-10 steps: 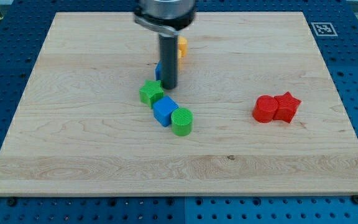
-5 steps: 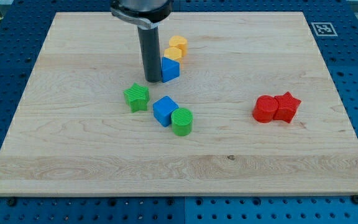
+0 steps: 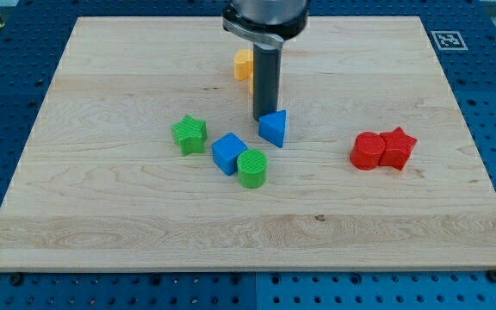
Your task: Move the blue triangle towards the red circle
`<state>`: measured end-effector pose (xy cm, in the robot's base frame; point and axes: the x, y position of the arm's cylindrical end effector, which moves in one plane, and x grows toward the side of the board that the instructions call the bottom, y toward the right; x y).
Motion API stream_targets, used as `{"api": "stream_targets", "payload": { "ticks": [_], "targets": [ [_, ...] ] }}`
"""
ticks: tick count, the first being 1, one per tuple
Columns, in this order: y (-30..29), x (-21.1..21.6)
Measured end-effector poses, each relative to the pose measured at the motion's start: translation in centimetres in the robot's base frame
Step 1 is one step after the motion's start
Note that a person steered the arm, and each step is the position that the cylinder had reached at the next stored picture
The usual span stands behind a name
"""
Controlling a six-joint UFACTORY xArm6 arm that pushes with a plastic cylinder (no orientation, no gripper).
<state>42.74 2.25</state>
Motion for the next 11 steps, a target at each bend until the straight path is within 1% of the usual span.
{"api": "stream_targets", "payload": {
  "ticks": [1, 2, 3, 4, 5, 7, 8, 9, 10, 11],
  "targets": [
    [0.3, 1.0],
    [-1.5, 1.2],
    [-0.6, 2.8],
    [2.3, 5.2],
    [2.5, 5.3],
    [2.1, 9.3],
    [4.7, 9.5],
    [5.4, 9.3],
    [2.4, 9.1],
    [1.1, 6.8]
  ]
}}
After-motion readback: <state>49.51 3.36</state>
